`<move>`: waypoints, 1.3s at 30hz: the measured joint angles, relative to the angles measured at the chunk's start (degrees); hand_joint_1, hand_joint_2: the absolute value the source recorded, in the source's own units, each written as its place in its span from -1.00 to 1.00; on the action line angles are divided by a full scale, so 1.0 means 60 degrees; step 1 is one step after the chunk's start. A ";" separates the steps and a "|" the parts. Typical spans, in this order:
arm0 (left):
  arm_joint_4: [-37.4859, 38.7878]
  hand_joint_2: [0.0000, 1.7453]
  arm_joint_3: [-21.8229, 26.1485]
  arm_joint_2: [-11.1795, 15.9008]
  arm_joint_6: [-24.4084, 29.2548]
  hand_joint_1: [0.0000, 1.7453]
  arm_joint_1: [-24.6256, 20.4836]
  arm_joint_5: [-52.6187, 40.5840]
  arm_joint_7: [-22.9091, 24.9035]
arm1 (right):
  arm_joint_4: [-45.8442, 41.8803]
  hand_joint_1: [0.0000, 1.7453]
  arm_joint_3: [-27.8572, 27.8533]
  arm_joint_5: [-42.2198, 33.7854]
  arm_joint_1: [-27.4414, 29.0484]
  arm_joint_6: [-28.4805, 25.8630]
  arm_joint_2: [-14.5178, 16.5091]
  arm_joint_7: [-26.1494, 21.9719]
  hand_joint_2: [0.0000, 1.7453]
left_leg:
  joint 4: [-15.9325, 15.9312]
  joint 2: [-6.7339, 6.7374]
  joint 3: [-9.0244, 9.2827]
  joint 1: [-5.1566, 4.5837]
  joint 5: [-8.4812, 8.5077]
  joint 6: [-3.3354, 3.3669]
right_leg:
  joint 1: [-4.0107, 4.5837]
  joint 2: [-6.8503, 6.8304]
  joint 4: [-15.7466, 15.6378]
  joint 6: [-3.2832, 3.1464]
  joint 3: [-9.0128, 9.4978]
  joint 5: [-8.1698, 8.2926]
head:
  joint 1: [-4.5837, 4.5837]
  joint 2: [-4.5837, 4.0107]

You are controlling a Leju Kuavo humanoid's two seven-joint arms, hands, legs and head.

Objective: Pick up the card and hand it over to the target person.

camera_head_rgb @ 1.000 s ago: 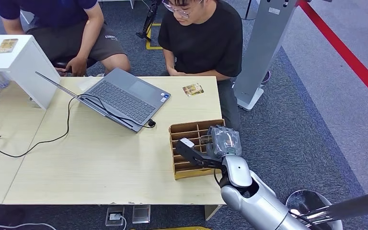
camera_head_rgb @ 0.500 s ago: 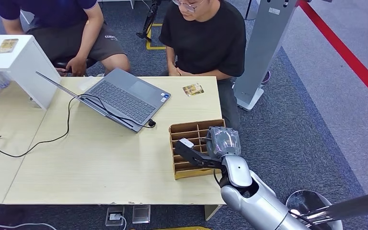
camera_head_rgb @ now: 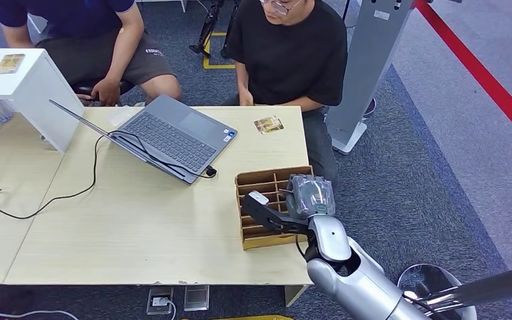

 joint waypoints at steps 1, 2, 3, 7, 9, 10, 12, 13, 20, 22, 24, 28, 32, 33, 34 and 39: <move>0.0000 -1.00 0.0011 0.0002 0.0003 -1.00 0.0000 0.0014 -0.0006 | -0.0358 1.00 -0.0042 0.0041 0.0031 -0.0039 -0.0077 0.0028 1.00 | 0.0000 0.0000 -0.0003 -0.0001 0.0001 0.0000 | 0.0000 0.0000 0.0001 0.0000 -0.0003 0.0000 | 0.0000 0.0000; 0.0000 -1.00 0.0026 0.0004 0.0007 -1.00 0.0001 0.0030 -0.0012 | -0.0698 1.00 -0.0087 0.0081 0.0063 -0.0101 -0.0150 0.0056 1.00 | 0.0004 -0.0002 -0.0003 -0.0001 -0.0001 0.0000 | -0.0001 -0.0002 0.0004 0.0000 -0.0004 -0.0002 | 0.0000 0.0000; 0.0000 -1.00 0.0033 0.0005 0.0007 -1.00 0.0004 0.0040 -0.0014 | -0.1032 1.00 -0.0132 0.0109 0.0091 -0.0134 -0.0227 0.0082 1.00 | 0.0004 -0.0004 -0.0006 -0.0001 0.0000 0.0001 | -0.0001 -0.0004 0.0004 0.0000 -0.0006 -0.0002 | 0.0000 0.0000; 0.0000 -1.00 0.0052 0.0007 0.0002 -1.00 0.0007 0.0072 -0.0021 | -0.2170 1.00 -0.0350 0.0218 0.0202 -0.0445 -0.0507 0.0118 1.00 | 0.0010 -0.0017 -0.0014 -0.0002 0.0000 0.0003 | -0.0002 -0.0018 0.0006 0.0002 -0.0010 -0.0005 | 0.0000 0.0000; 0.0001 -1.00 0.0062 0.0001 0.0006 -1.00 0.0008 0.0087 -0.0032 | -0.2532 1.00 -0.0449 0.0215 0.0241 -0.0588 -0.0588 0.0124 1.00 | 0.0017 -0.0024 -0.0020 -0.0003 -0.0002 0.0004 | -0.0003 -0.0025 0.0013 0.0004 -0.0014 -0.0008 | 0.0000 0.0000; 0.0001 -1.00 0.0063 -0.0002 0.0011 -1.00 0.0006 0.0091 -0.0039 | -0.2679 1.00 -0.0507 0.0204 0.0253 -0.0663 -0.0622 0.0130 1.00 | 0.0017 -0.0022 -0.0019 -0.0003 -0.0003 0.0004 | -0.0003 -0.0023 0.0013 0.0005 -0.0014 -0.0008 | 0.0000 0.0000; -0.0001 -1.00 0.0057 -0.0010 0.0020 -1.00 0.0005 0.0089 -0.0052 | -0.2826 1.00 -0.0609 0.0157 0.0263 -0.0815 -0.0648 0.0134 1.00 | 0.0013 -0.0022 -0.0015 -0.0003 -0.0002 0.0004 | -0.0003 -0.0021 0.0009 0.0004 -0.0011 -0.0008 | 0.0000 0.0000; -0.0001 -1.00 0.0050 -0.0014 0.0022 -1.00 0.0005 0.0084 -0.0056 | -0.2824 1.00 -0.0647 0.0120 0.0251 -0.0860 -0.0651 0.0129 1.00 | 0.0010 -0.0024 -0.0013 -0.0003 -0.0002 0.0004 | -0.0003 -0.0021 0.0007 0.0004 -0.0008 -0.0008 | 0.0000 0.0000; 0.0009 -1.00 -0.0203 -0.0015 -0.0042 -1.00 -0.0018 -0.0133 -0.0043 | 0.0339 1.00 -0.0413 -0.0718 -0.0751 -0.1548 0.0105 -0.1032 1.00 | -0.0012 0.0008 0.0008 -0.0001 0.0009 0.0002 | -0.0001 0.0010 -0.0014 -0.0001 0.0001 0.0012 | 0.0000 0.0000; 0.0023 -1.00 -0.0339 -0.0013 -0.0065 -1.00 -0.0038 -0.0242 -0.0038 | 0.2055 1.00 -0.0363 -0.1427 -0.1342 -0.2140 0.0561 -0.1973 1.00 | -0.0014 0.0029 0.0018 0.0001 0.0009 0.0000 | 0.0001 0.0032 -0.0017 0.0000 0.0006 0.0020 | 0.0000 0.0000; 0.0031 -1.00 -0.0448 -0.0012 -0.0089 -1.00 -0.0053 -0.0318 -0.0059 | 0.3656 1.00 -0.0407 -0.2430 -0.1935 -0.2724 0.1032 -0.3061 1.00 | -0.0019 0.0062 0.0027 0.0001 0.0012 -0.0001 | 0.0001 0.0065 -0.0019 0.0000 0.0006 0.0032 | 0.0000 0.0000; 0.0043 -1.00 -0.0628 -0.0016 -0.0132 -1.00 -0.0075 -0.0425 -0.0137 | 0.5717 1.00 -0.0384 -0.3519 -0.2855 -0.3360 0.1602 -0.4079 1.00 | -0.0030 0.0092 0.0033 0.0002 0.0017 -0.0002 | 0.0002 0.0097 -0.0026 -0.0002 0.0010 0.0046 | 0.0000 0.0000; 0.0051 -1.00 -0.0823 -0.0015 -0.0102 -1.00 -0.0108 -0.0537 -0.0053 | 0.6920 1.00 -0.0383 -0.4189 -0.3535 -0.3480 0.1914 -0.4494 1.00 | -0.0028 0.0091 0.0029 0.0000 0.0017 -0.0001 | 0.0000 0.0092 -0.0017 -0.0002 0.0007 0.0039 | 0.0000 0.0000; 0.0053 -1.00 -0.0852 -0.0014 -0.0093 -1.00 -0.0118 -0.0548 -0.0016 | 0.7115 1.00 -0.0354 -0.4264 -0.3647 -0.3504 0.1944 -0.4551 1.00 | -0.0025 0.0083 0.0028 0.0000 0.0016 0.0000 | 0.0000 0.0084 -0.0014 -0.0001 0.0009 0.0034 | 0.0000 0.0000; 0.0055 -1.00 -0.0877 -0.0013 -0.0086 -1.00 -0.0125 -0.0558 0.0020 | 0.7268 1.00 -0.0320 -0.4285 -0.3738 -0.3506 0.1971 -0.4554 1.00 | -0.0021 0.0074 0.0028 0.0001 0.0013 0.0000 | 0.0001 0.0075 -0.0011 0.0000 0.0013 0.0028 | 0.0000 0.0000; 0.0069 -1.00 -0.0985 -0.0009 -0.0047 -1.00 -0.0148 -0.0592 0.0199 | 0.8196 1.00 -0.0126 -0.4171 -0.4159 -0.3582 0.2197 -0.4540 1.00 | -0.0021 0.0053 0.0017 0.0000 0.0013 -0.0001 | 0.0000 0.0054 -0.0009 -0.0001 0.0009 0.0022 | 0.0000 0.0000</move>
